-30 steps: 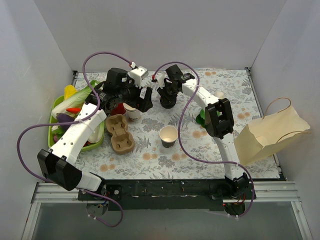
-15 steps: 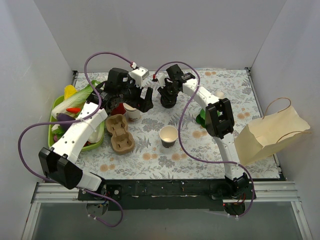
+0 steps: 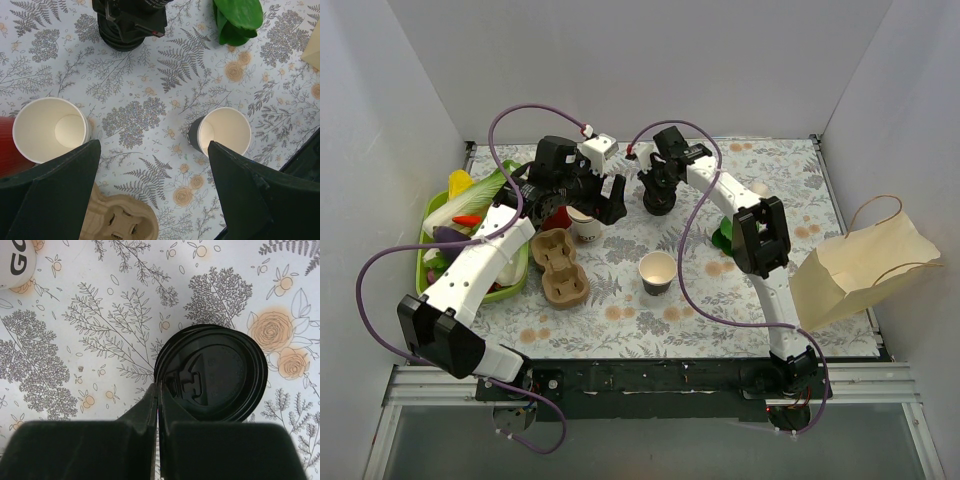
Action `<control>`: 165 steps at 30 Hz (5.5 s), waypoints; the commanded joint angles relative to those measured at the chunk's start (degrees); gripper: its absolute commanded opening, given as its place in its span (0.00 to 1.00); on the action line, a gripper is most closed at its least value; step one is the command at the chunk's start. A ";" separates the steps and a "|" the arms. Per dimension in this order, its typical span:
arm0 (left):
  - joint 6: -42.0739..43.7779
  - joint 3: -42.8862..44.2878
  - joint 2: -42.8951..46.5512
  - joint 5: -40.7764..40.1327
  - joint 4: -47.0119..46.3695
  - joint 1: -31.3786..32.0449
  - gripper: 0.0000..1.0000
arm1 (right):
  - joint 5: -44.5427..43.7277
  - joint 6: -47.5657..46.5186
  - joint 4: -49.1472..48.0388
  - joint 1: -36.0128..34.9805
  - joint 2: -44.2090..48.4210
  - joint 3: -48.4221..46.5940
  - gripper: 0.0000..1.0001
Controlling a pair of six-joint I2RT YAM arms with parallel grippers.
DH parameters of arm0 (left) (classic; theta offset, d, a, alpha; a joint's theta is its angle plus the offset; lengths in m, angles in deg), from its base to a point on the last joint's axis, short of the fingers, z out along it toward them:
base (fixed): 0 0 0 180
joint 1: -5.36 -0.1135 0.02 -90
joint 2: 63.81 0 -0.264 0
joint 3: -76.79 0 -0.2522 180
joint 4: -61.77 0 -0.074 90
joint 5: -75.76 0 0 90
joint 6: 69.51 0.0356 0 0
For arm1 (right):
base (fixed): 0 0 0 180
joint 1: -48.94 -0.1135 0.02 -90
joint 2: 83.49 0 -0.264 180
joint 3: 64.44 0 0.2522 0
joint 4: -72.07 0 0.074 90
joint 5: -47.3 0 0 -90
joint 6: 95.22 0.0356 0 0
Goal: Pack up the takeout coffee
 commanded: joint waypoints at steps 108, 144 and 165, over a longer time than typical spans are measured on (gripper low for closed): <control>8.36 38.08 -44.36 2.28 -5.75 4.15 0.80 | 1.06 -12.58 0.79 15.25 40.15 24.25 0.50; 9.23 15.07 -4.40 -2.73 1.29 5.29 0.88 | 12.31 -12.25 -5.90 14.38 9.31 9.68 0.54; 9.58 13.22 -2.81 -3.61 2.16 5.38 0.89 | 3.80 -9.88 -11.34 14.46 13.01 8.89 0.56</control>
